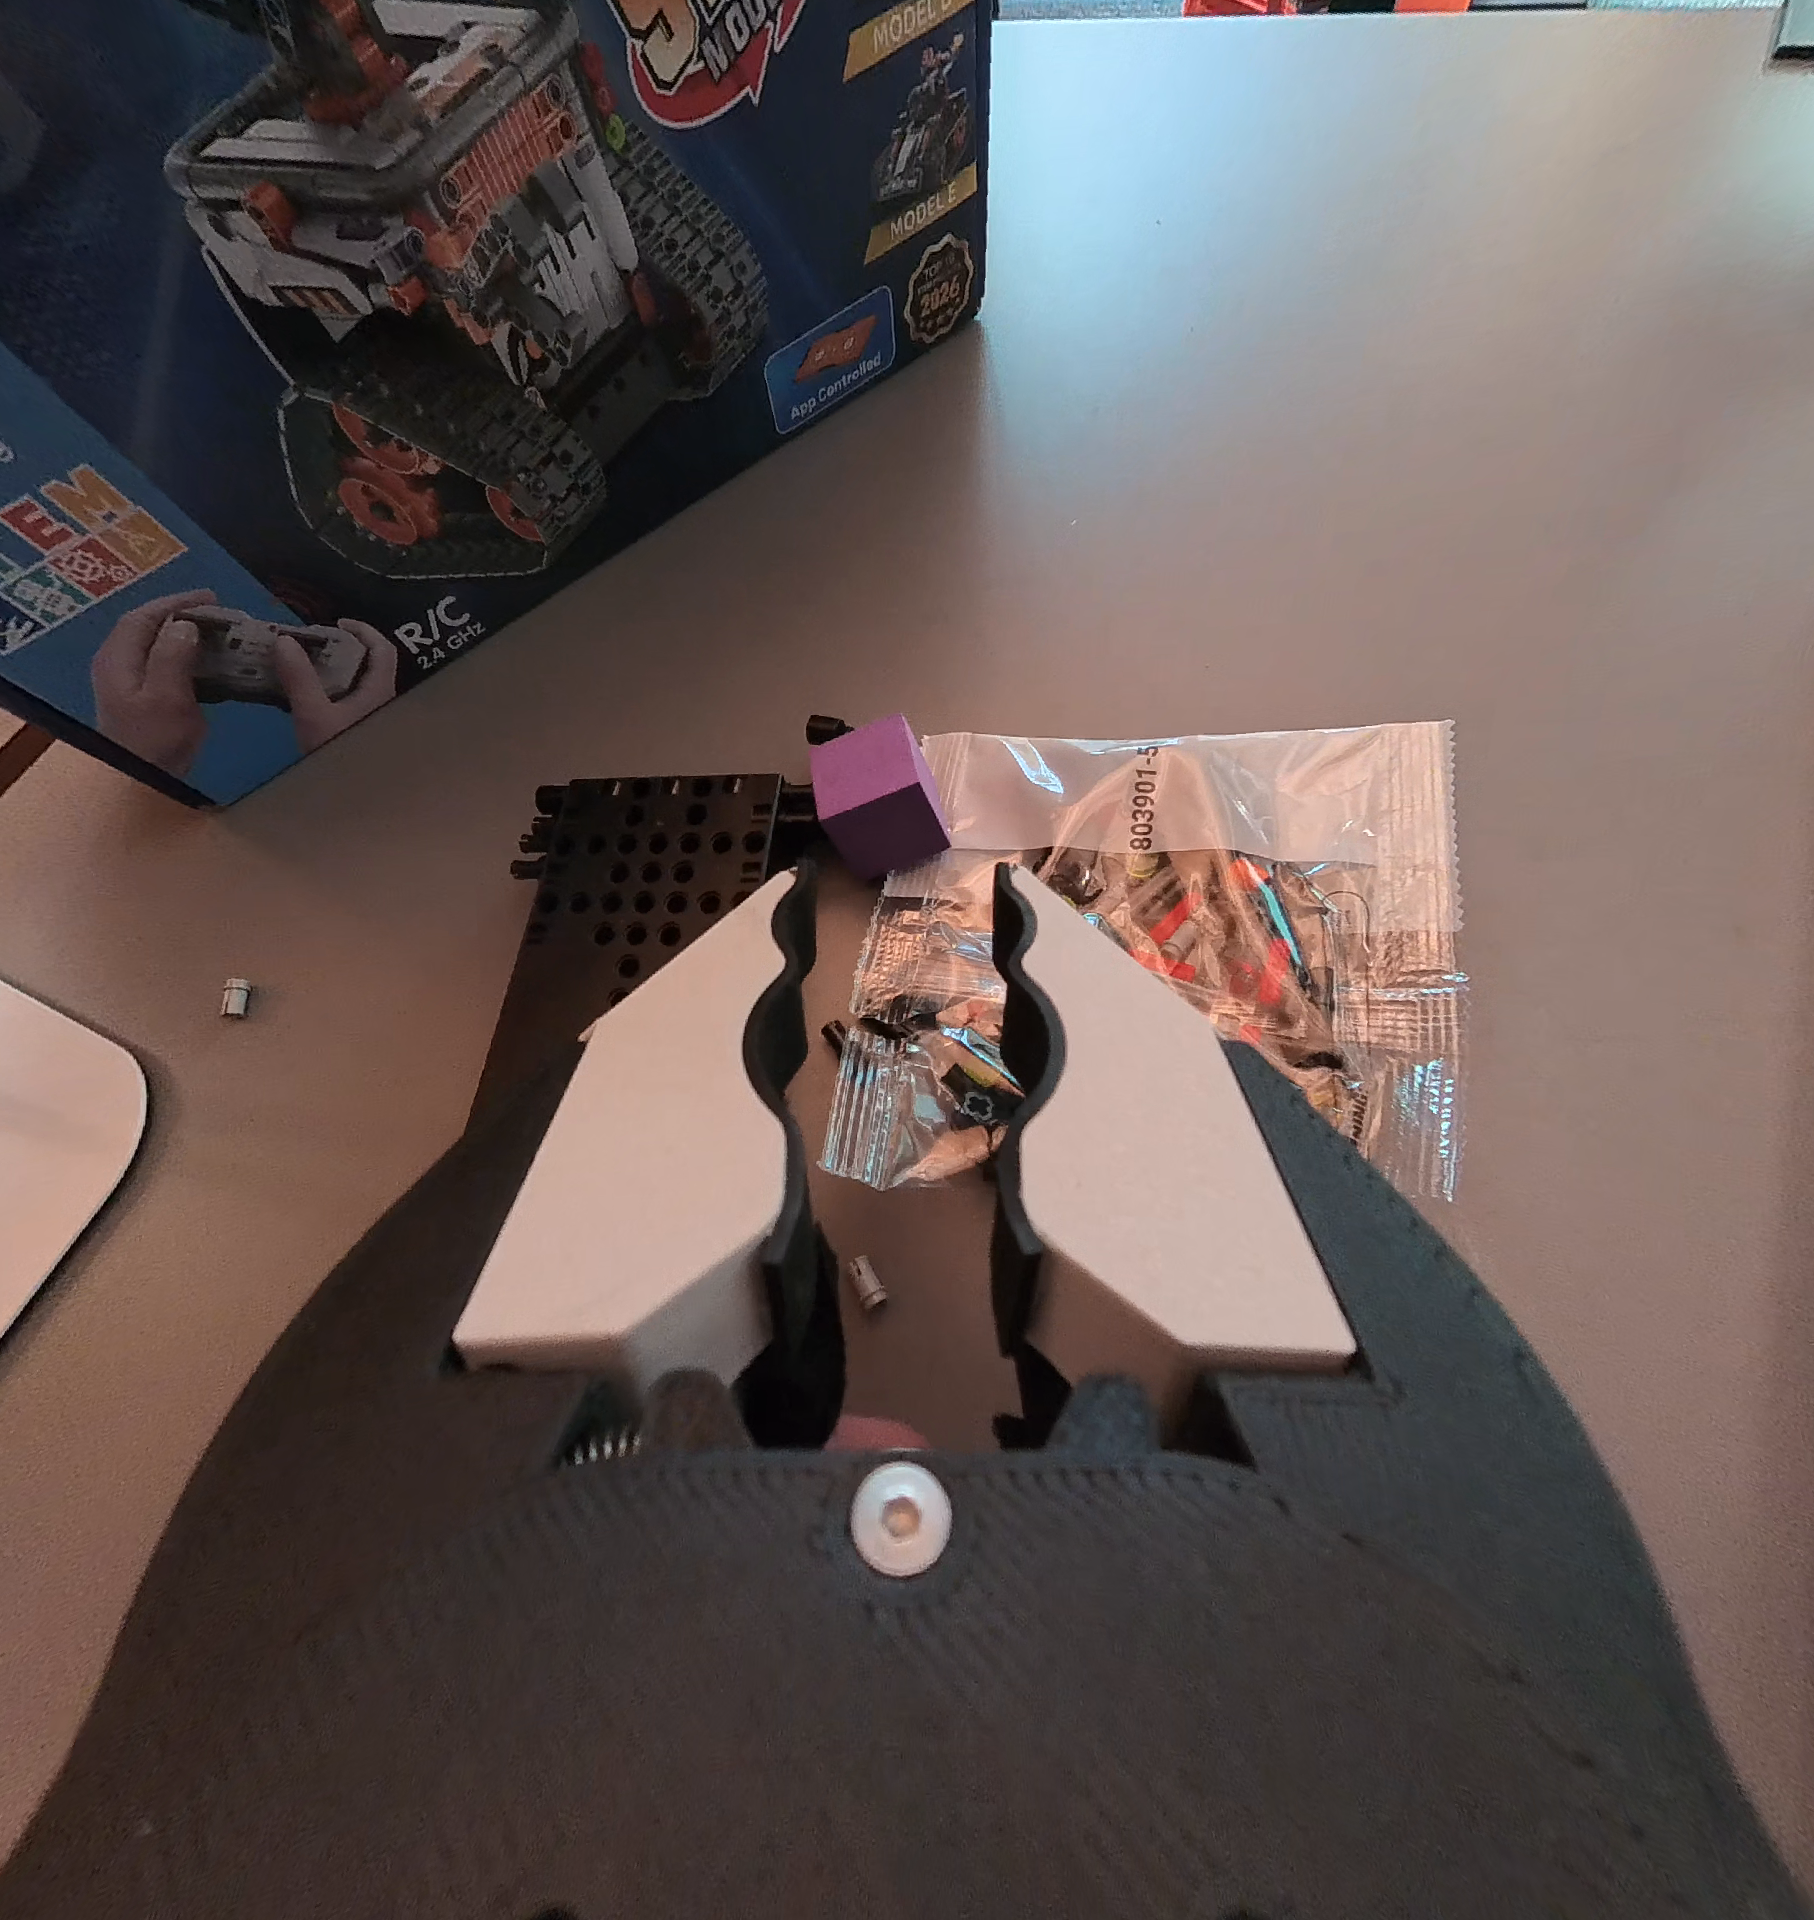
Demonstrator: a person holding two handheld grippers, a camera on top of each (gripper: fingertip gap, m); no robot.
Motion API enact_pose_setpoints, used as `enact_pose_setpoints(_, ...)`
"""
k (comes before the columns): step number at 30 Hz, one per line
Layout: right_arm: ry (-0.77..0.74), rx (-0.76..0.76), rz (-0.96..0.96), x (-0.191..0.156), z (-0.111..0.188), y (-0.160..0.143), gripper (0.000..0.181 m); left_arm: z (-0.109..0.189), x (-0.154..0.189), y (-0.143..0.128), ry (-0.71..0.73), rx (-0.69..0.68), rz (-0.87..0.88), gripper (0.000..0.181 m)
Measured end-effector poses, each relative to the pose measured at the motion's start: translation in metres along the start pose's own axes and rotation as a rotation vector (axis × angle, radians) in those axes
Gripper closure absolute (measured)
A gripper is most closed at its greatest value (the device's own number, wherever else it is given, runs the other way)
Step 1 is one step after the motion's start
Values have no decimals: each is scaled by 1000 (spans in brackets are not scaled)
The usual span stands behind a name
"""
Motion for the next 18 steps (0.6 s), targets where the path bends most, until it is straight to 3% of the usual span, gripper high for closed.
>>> enact_pose_setpoints(11,29,-83,1,1,-15,-9,155,-1,1,0,-4,-2,-3,149)
enact_pose_setpoints(18,-5,-60,3,5,-9,-4,141,-1,1,-1,-4,-4,-2,149)
Point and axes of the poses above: each gripper's, where its closed fingertips meet, z back along the fingers, y out of its top, x = y × z across the jaws, the point moved 2 cm from there along z, back along the fingers, and after that the axes turned 2 degrees about y, right-handed, at the moved point
